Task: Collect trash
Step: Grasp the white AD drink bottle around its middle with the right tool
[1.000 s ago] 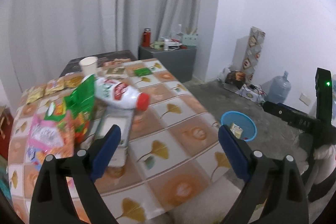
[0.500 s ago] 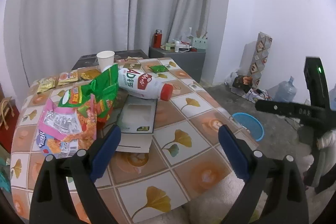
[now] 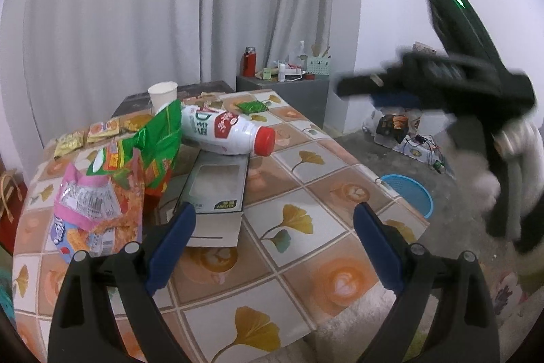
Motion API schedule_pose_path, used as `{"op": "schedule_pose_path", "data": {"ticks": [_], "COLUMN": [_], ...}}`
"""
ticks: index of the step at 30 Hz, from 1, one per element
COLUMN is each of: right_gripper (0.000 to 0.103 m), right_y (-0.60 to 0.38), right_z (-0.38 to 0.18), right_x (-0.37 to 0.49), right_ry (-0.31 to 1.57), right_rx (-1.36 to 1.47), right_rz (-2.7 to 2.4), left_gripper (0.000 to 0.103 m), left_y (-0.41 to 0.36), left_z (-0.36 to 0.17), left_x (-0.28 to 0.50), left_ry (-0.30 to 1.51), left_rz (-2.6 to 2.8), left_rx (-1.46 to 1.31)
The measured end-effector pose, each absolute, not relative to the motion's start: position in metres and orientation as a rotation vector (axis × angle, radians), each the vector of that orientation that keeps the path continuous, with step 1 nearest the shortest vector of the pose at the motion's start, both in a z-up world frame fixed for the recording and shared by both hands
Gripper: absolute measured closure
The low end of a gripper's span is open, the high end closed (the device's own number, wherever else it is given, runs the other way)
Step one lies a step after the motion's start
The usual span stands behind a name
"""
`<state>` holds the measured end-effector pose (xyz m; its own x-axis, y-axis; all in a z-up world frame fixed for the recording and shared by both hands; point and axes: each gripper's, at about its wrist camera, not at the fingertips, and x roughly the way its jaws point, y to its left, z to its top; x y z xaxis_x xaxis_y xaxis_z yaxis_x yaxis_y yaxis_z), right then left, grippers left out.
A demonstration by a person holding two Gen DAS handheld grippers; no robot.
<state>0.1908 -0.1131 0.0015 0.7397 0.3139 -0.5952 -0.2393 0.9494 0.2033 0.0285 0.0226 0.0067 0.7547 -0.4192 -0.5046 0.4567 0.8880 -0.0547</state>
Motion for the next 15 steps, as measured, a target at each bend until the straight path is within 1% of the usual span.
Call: {"op": "schedule_pose_path", "data": {"ticks": [3, 6, 8, 14, 15], "right_gripper": [0.011, 0.016, 0.02, 0.022, 0.026], "right_y": [-0.086, -0.064, -0.047, -0.017, -0.015], "right_z": [0.006, 0.001, -0.008, -0.044, -0.049], "right_x": [0.235, 0.27, 0.297, 0.353, 0.358], "right_ry": [0.706, 0.752, 0.785, 0.937, 0.96], "right_rx": [0.009, -0.063, -0.119, -0.198, -0.196], "right_rz": [0.387, 0.407, 0.422, 0.443, 0.443], "left_gripper": [0.011, 0.011, 0.011, 0.011, 0.011], "left_y": [0.028, 0.032, 0.035, 0.039, 0.039], "left_z": [0.001, -0.003, -0.005, -0.01, -0.011], "left_x": [0.033, 0.035, 0.037, 0.047, 0.048], "left_ry": [0.55, 0.556, 0.561, 0.579, 0.584], "left_rz": [-0.47, -0.46, -0.448, -0.399, -0.39], "left_rx": [0.047, 0.029, 0.02, 0.016, 0.019]}}
